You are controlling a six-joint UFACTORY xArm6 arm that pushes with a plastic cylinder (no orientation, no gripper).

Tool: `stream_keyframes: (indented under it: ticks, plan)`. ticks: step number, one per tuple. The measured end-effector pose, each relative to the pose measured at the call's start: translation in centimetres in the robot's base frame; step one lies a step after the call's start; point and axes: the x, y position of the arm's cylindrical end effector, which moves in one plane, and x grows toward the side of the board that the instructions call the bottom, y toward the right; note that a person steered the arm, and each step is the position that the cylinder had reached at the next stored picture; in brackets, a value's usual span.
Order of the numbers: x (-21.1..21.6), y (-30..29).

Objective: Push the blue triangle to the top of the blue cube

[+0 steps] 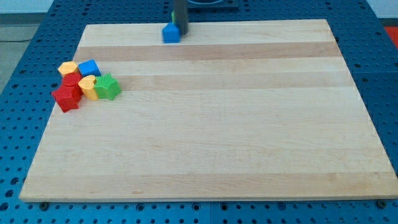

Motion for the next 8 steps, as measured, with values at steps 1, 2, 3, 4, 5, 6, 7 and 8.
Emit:
stream_keyframes:
  ticks: [1, 2, 3, 4, 5, 6, 7, 8]
  plan:
    - [3.7, -4.8]
    - [4.0, -8.5]
    - [2.6, -11.4]
    - [2.9, -13.9]
    - [3.1, -15.1]
    - [5.6, -15.6]
    - [7.8, -15.6]
    - [8.6, -15.6]
